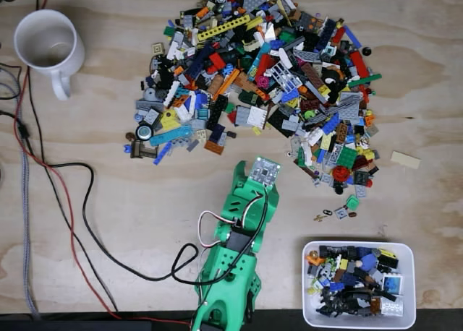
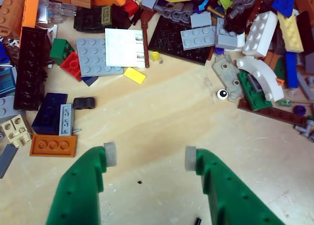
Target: Find the closest Lego and put it in the bin.
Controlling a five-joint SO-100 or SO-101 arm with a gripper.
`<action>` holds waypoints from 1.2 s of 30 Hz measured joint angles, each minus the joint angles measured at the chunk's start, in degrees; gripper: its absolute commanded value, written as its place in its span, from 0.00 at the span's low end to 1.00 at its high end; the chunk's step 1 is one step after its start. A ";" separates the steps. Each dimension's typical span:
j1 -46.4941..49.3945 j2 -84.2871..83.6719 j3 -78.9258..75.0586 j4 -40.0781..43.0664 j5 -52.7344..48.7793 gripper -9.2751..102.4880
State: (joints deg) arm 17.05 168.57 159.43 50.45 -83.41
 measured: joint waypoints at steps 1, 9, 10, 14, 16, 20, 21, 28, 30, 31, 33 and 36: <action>0.00 0.00 0.35 -0.44 0.00 0.28; -1.05 -0.88 4.57 -2.81 2.11 0.28; -1.05 -0.88 4.57 -2.81 2.11 0.28; -1.05 -1.05 4.57 -2.81 2.20 0.28; -1.05 -3.16 4.57 -3.60 2.20 0.28; 0.97 -15.73 -0.70 -4.75 5.01 0.28; 1.93 -20.92 -4.31 -3.87 6.50 0.28; 14.33 -54.40 -32.26 7.29 15.21 0.28; 18.63 -59.85 -36.39 9.84 16.35 0.28; 20.65 -61.79 -37.62 10.99 16.96 0.28; 23.73 -64.78 -39.64 12.48 17.75 0.28; 27.69 -68.03 -41.48 13.10 18.28 0.28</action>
State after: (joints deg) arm 44.74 100.55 117.95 63.54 -65.13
